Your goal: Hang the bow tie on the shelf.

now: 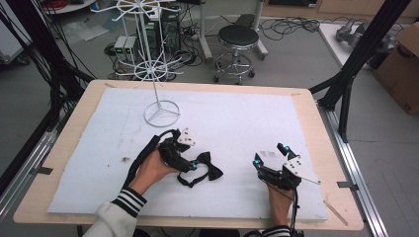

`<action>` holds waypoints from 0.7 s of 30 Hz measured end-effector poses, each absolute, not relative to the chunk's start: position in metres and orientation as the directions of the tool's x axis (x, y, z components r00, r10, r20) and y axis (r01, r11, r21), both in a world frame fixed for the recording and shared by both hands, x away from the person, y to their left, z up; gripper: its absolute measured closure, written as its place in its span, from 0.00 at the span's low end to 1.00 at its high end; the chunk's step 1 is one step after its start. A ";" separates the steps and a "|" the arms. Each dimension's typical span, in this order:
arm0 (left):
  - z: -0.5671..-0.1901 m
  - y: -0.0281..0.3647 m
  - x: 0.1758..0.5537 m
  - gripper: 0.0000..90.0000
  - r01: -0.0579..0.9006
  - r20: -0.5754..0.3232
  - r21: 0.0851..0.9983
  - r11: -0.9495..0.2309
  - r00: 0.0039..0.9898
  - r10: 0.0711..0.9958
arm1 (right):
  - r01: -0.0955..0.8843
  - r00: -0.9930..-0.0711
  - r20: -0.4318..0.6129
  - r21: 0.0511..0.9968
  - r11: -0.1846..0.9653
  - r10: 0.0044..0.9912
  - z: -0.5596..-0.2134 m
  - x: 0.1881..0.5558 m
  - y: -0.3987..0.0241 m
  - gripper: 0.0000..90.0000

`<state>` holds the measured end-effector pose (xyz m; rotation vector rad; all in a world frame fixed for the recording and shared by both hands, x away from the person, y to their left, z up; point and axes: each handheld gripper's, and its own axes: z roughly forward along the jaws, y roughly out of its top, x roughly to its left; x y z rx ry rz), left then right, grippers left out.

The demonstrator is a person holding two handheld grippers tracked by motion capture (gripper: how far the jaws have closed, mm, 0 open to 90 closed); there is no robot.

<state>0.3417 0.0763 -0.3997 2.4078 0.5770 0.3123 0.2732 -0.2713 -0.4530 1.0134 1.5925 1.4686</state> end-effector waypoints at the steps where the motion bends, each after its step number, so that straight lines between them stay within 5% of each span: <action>1: -0.400 0.076 0.342 0.40 0.326 0.078 0.633 -0.702 0.876 0.477 | 0.070 -0.421 -0.004 0.997 0.036 0.907 -0.453 0.273 -0.271 0.12; 21: -0.415 0.058 0.350 0.57 0.336 0.092 0.537 -0.774 0.888 0.450 | 0.073 -0.420 0.001 0.997 0.033 0.907 -0.453 0.273 -0.272 0.12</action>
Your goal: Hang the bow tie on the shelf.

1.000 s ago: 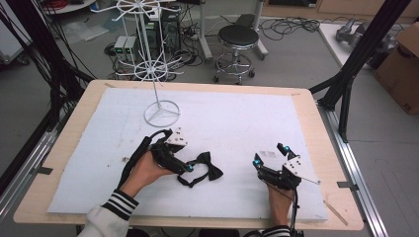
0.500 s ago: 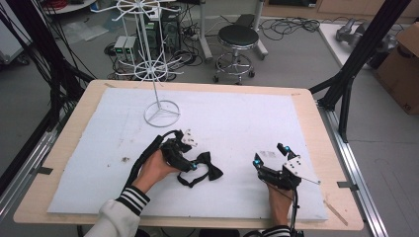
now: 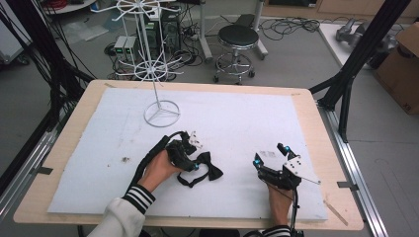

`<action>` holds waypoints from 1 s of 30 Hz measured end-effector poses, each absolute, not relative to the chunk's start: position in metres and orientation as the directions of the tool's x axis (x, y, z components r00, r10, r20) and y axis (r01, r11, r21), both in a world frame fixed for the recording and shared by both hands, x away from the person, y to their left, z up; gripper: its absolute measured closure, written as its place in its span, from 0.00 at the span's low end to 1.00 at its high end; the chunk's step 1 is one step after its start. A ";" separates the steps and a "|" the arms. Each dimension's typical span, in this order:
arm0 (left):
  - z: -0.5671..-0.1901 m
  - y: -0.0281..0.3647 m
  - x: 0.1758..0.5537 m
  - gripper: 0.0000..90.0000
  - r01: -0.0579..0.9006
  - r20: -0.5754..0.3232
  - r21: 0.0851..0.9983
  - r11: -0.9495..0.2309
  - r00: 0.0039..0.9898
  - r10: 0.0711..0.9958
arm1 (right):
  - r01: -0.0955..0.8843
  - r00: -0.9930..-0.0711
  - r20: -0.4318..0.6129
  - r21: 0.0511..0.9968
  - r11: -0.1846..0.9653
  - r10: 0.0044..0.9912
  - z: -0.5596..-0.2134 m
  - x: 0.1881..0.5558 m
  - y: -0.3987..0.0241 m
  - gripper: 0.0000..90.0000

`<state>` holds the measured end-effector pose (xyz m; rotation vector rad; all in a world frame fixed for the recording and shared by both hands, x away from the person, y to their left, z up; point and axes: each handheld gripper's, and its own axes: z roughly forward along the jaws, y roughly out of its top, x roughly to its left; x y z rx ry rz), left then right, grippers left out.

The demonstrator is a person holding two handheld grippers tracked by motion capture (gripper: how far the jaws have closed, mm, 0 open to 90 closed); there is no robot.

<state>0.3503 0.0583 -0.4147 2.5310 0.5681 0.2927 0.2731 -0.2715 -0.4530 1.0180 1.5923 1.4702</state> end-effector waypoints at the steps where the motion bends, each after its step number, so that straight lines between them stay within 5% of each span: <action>1: -0.416 0.057 0.351 0.60 0.336 0.093 0.526 -0.781 0.890 0.446 | 0.072 -0.420 0.002 0.997 0.032 0.908 -0.453 0.273 -0.271 0.12; 14: -0.418 0.053 0.350 0.73 0.338 0.080 0.511 -0.790 0.897 0.435 | 0.073 -0.421 0.005 0.997 0.029 0.907 -0.453 0.273 -0.271 0.12; 23: -0.418 0.050 0.348 0.96 0.326 0.066 0.507 -0.798 0.908 0.413 | 0.072 -0.418 0.000 0.997 0.033 0.908 -0.453 0.273 -0.271 0.12; 30: -0.417 0.049 0.346 0.98 0.320 0.080 0.518 -0.793 0.905 0.418 | 0.076 -0.418 0.007 0.997 0.028 0.908 -0.453 0.273 -0.271 0.12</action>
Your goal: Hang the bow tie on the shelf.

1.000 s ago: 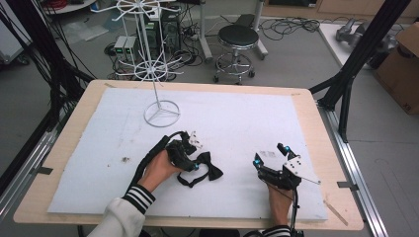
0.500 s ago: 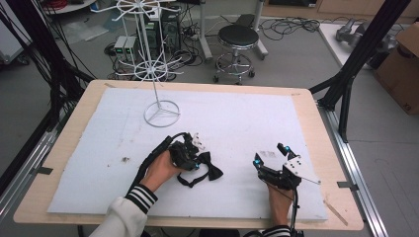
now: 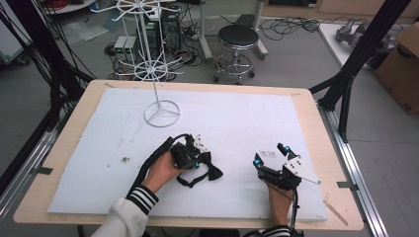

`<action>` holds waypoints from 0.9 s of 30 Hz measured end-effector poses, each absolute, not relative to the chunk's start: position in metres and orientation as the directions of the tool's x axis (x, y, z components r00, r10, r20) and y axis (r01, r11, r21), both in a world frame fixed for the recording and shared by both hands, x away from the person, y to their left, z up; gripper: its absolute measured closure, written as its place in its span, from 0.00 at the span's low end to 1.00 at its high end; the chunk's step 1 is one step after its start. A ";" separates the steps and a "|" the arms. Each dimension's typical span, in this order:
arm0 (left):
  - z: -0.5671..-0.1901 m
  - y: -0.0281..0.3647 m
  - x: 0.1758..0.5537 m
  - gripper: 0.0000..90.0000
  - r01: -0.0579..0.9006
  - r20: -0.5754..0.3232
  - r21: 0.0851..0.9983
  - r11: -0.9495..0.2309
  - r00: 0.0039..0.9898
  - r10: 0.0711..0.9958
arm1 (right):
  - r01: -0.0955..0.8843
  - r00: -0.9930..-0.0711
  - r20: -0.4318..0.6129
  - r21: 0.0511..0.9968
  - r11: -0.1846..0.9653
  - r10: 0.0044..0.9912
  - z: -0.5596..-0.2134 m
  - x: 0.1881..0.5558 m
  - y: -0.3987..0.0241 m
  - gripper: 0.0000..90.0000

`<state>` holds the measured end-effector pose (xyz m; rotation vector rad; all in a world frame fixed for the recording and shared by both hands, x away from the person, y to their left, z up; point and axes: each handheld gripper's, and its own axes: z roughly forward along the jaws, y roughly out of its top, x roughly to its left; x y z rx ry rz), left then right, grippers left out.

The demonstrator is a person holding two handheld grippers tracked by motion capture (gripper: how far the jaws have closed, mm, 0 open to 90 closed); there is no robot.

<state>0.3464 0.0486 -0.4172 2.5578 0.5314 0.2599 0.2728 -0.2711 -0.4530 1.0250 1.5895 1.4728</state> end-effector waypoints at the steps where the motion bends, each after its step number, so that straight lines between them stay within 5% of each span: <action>1: -0.416 0.049 0.347 0.98 0.327 0.069 0.527 -0.784 0.903 0.423 | 0.073 -0.418 0.004 0.997 0.030 0.908 -0.453 0.273 -0.272 0.12; 12: -0.412 0.052 0.346 0.98 0.318 0.067 0.572 -0.756 0.901 0.430 | 0.072 -0.418 0.002 0.997 0.031 0.908 -0.453 0.273 -0.272 0.12; 27: -0.382 0.074 0.342 0.98 0.234 0.062 0.808 -0.540 0.879 0.473 | 0.072 -0.417 0.002 0.997 0.031 0.909 -0.453 0.273 -0.272 0.12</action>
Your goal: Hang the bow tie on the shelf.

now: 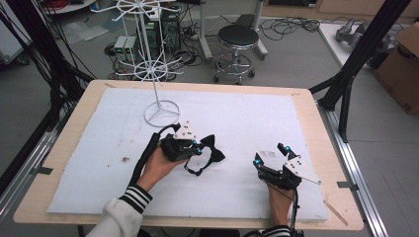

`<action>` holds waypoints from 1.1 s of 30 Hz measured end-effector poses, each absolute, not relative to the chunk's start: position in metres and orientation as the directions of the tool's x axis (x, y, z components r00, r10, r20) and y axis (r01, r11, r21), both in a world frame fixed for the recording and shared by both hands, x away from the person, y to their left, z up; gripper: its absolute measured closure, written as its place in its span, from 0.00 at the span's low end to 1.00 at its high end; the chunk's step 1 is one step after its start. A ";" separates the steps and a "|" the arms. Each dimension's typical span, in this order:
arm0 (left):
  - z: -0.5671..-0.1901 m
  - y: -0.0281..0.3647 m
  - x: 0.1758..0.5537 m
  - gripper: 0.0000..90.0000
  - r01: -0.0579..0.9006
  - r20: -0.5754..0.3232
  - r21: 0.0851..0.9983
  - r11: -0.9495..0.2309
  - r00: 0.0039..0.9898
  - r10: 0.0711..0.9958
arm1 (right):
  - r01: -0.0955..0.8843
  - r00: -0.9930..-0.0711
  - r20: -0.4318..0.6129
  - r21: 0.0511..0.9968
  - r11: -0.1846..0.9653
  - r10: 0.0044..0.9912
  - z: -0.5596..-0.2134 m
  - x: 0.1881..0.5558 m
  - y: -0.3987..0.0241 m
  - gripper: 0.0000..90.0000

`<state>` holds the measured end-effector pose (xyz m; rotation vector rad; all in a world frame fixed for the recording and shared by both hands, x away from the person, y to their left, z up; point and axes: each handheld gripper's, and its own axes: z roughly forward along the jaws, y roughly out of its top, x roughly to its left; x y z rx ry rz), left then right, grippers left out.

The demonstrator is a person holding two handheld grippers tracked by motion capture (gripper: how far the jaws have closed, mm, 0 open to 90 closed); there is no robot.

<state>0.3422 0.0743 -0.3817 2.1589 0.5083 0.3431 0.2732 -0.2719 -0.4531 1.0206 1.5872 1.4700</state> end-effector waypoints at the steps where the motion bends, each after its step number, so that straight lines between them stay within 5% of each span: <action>1: -0.381 0.075 0.342 0.98 0.228 0.066 0.815 -0.532 0.876 0.477 | 0.073 -0.417 0.004 0.997 0.029 0.909 -0.453 0.273 -0.272 0.12; 12: -0.355 0.097 0.334 0.98 0.137 0.090 0.914 -0.382 0.849 0.521 | 0.071 -0.416 0.001 0.997 0.031 0.909 -0.453 0.273 -0.272 0.12; 33: -0.295 0.174 0.338 0.98 0.087 0.105 0.963 -0.257 0.754 0.648 | 0.078 -0.413 0.005 0.997 0.030 0.910 -0.453 0.274 -0.271 0.12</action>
